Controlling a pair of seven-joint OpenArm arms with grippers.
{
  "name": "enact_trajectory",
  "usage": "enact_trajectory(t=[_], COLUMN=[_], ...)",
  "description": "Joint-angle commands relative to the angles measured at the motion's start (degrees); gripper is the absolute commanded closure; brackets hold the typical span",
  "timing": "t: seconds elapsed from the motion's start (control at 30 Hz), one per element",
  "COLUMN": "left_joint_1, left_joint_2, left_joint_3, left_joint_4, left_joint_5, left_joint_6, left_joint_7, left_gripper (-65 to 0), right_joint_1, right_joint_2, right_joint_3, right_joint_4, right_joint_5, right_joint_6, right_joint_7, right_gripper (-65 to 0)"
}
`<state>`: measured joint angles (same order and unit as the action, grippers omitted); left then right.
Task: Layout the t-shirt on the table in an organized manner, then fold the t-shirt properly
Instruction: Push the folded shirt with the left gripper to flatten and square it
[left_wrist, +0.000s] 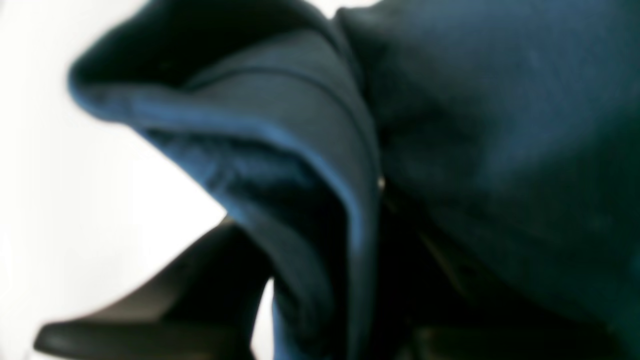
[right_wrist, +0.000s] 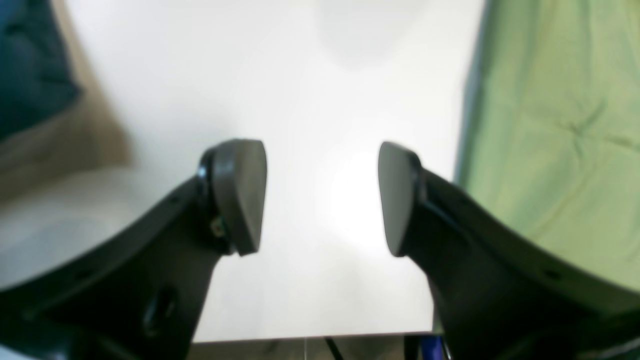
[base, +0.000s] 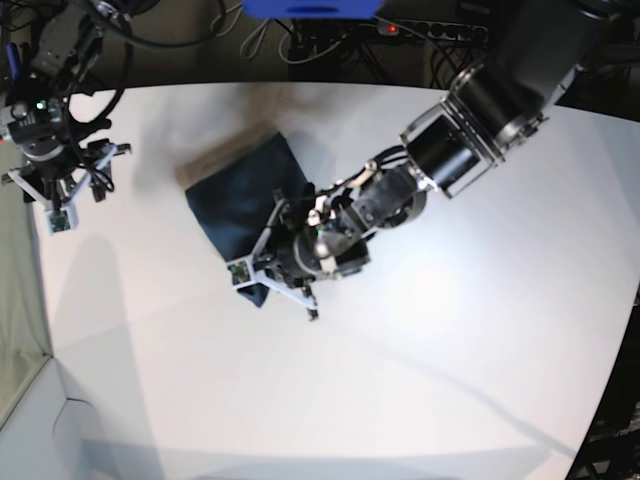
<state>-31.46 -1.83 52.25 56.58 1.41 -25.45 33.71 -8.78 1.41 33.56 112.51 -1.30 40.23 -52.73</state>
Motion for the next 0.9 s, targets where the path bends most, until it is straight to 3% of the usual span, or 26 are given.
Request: enact_trajectory(t=[0.0, 0.13, 0.27, 0.4, 0.87], left_joint_1=[0.6, -0.1, -0.1, 0.0, 0.3], left_joint_2=[0.6, 2.3, 4.6, 6.4, 8.5], left_joint_3=[2.3, 6.3, 7.0, 7.0, 7.1], left_joint_4=[-1.6, -2.1, -2.2, -2.2, -2.1], left_joint_5=[-0.4, 5.1, 14.2, 18.7, 19.6], left_joint_6=[-4.7, -7.9, -8.3, -8.3, -8.3], left_joint_7=[3.0, 2.8, 2.7, 2.7, -1.1], left_gripper=[-0.4, -0.4, -0.5, -0.9, -1.0], right_joint_1=[0.6, 0.6, 0.6, 0.6, 0.6], right_joint_2=[0.3, -0.6, -0.6, -0.6, -0.7], right_joint_3=[0.6, 2.9, 3.1, 3.1, 3.1], right_joint_4=[0.9, 0.9, 0.9, 0.9, 0.9], right_joint_5=[0.4, 0.4, 0.4, 0.4, 0.4], right_joint_6=[-0.2, -0.2, -0.2, -0.2, -0.2], right_joint_7=[1.1, 1.2, 1.1, 1.1, 1.1], right_gripper=[-36.5, -36.5, -36.5, -36.5, -36.5])
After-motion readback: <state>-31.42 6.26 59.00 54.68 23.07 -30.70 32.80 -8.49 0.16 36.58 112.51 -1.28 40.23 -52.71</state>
